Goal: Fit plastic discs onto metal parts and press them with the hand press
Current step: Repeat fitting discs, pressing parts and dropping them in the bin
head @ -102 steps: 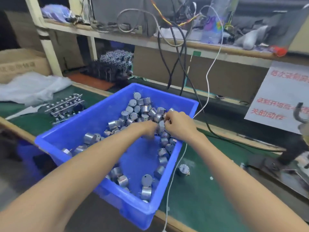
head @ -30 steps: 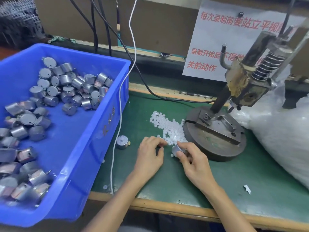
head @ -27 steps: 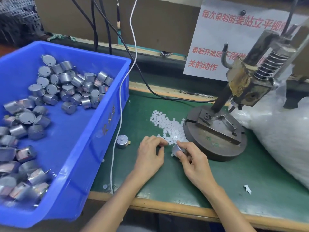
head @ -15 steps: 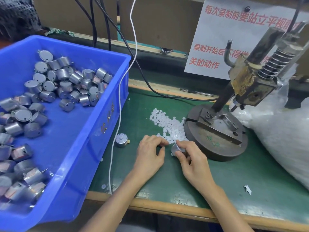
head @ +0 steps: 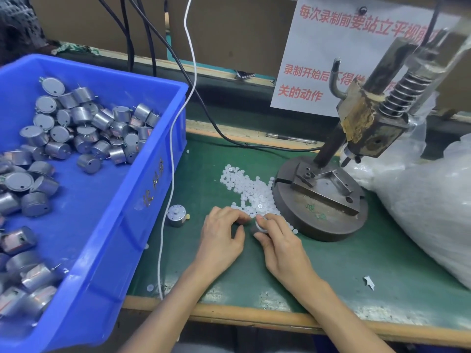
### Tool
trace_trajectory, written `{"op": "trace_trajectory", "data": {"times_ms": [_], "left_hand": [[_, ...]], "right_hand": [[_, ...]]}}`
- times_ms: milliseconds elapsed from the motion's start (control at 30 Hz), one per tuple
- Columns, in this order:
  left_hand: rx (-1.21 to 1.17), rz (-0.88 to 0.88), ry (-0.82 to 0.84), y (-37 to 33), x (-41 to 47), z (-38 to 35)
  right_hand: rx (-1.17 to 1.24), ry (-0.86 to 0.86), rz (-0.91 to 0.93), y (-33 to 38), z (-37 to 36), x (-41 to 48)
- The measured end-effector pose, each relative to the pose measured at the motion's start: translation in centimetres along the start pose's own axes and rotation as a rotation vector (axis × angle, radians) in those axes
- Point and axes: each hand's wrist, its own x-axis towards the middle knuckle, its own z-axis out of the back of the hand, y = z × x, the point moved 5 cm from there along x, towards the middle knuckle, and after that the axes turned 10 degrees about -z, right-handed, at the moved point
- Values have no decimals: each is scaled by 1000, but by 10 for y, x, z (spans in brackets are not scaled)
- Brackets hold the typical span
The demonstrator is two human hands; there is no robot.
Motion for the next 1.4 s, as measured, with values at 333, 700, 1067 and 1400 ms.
{"op": "trace_trajectory", "data": {"times_ms": [333, 700, 1067, 1400], "left_hand": [[-272, -131, 10, -58, 3, -23], [123, -195, 7, -96, 105, -81], [-13, -104, -88, -83, 116, -101], [-44, -81, -63, -83, 116, -98]], "right_hand": [[852, -183, -545, -24, 22, -6], [1081, -307, -846, -76, 81, -5], [887, -383, -678, -85, 113, 11], [805, -458, -495, -62, 281, 173]]}}
